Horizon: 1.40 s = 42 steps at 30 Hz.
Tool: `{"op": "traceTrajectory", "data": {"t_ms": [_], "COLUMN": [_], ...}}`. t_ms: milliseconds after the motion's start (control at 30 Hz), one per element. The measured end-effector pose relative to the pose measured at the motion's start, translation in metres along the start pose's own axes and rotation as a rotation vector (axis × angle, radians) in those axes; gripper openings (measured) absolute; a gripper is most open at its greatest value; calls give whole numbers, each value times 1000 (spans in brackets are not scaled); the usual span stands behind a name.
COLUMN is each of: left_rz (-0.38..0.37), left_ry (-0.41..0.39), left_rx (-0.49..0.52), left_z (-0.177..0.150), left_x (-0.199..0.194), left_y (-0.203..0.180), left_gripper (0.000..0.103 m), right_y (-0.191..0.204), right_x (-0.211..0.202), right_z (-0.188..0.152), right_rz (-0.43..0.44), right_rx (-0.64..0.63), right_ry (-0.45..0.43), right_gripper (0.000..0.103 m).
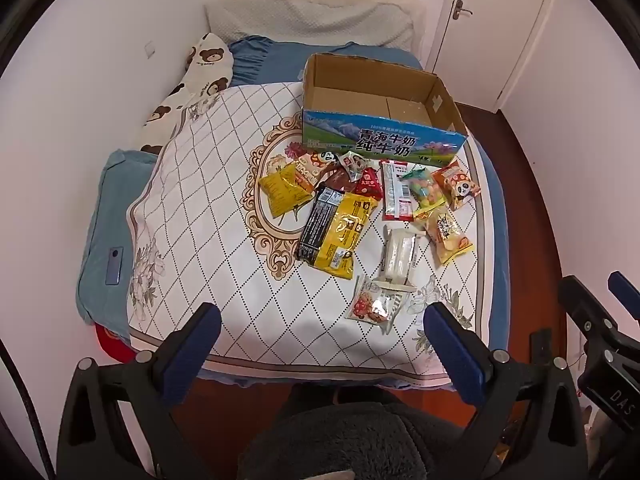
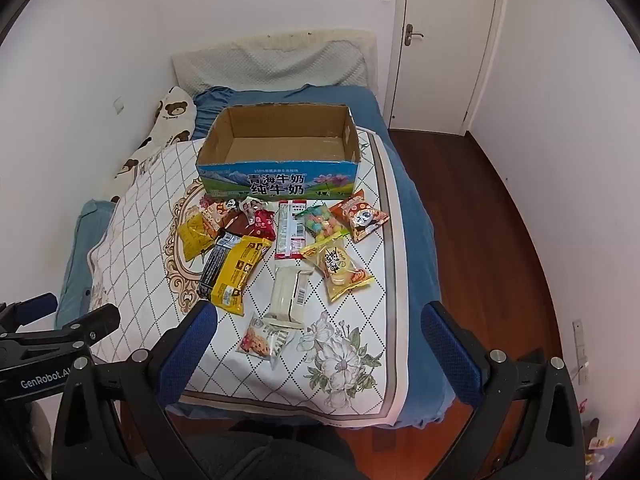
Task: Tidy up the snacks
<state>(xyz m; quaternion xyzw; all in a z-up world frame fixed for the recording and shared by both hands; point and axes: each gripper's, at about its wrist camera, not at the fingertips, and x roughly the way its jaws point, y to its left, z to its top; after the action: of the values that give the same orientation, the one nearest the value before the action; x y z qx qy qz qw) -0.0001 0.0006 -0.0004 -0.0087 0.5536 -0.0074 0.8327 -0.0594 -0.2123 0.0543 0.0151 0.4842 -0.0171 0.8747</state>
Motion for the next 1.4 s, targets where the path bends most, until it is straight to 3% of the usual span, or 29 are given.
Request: {"op": "traceTrajectory", "data": {"t_ms": [467, 1400], "left_rz": [19, 0], "left_ry": [-7, -22], "left_rx": [4, -1], "left_z": [10, 8], "left_x": [-1, -13], "left_y": [-12, 4], "left_gripper": [103, 103], "right_y": [-5, 5], "right_x": [-4, -7], "right_z": [0, 6], "right_rz": [11, 13], "right_rx": [-1, -4], "right_ry": [-11, -10], "right_gripper": [103, 103]}}
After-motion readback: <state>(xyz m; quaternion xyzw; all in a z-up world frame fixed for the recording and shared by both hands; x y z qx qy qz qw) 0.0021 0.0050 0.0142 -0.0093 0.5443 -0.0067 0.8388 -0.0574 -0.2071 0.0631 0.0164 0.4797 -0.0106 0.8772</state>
